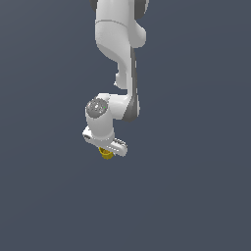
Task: Pick up the object and move it to a goal position.
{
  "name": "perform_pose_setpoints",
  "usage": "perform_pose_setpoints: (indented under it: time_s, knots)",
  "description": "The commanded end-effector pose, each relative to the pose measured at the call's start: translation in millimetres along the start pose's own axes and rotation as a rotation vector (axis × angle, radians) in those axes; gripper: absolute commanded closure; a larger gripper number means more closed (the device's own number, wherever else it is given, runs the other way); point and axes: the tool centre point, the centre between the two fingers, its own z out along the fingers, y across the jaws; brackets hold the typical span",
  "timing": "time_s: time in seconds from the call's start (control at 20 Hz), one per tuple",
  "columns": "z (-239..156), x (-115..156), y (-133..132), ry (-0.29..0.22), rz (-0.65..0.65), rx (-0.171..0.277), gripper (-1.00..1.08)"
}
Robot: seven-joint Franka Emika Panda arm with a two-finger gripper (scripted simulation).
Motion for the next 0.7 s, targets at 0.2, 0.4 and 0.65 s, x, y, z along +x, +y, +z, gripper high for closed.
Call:
perform_pose_setpoints:
  time_s: [0.2, 0.4, 0.65]
  knots:
    - [-13, 5, 11, 0.0, 0.0, 0.0, 1.08]
    - [-34, 14, 30, 0.0, 0.0, 0.0, 1.08]
    - [-71, 30, 63, 0.0, 0.001, 0.0, 1.08]
